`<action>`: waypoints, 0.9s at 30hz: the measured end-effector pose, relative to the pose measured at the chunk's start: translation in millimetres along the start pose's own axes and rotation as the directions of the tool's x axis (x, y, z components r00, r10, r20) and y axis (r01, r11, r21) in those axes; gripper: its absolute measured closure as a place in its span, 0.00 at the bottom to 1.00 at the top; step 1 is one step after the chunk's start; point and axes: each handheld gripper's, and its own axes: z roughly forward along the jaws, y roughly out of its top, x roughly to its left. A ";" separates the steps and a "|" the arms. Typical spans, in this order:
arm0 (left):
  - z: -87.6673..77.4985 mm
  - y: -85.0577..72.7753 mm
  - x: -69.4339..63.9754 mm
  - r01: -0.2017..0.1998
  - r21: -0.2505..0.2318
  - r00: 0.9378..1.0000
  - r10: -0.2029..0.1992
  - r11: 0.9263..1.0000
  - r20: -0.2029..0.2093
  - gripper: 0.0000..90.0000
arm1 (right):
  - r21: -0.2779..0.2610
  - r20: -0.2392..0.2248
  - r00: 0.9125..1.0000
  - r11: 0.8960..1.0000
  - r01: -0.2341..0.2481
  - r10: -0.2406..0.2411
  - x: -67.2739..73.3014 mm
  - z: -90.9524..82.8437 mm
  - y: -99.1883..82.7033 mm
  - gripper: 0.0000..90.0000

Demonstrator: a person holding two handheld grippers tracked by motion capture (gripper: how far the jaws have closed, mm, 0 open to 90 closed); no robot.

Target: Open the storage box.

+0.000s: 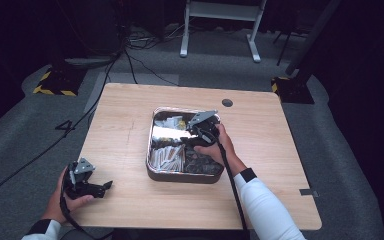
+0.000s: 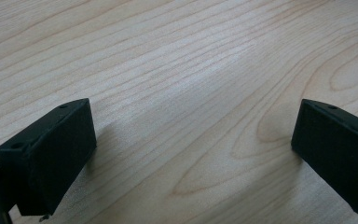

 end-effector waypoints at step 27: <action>-0.1 0.0 0.0 -0.001 0.002 1.000 0.001 1.000 0.001 0.00 | -0.063 0.027 1.000 0.998 0.008 -0.006 -9.3 -46.0 12.0 0.65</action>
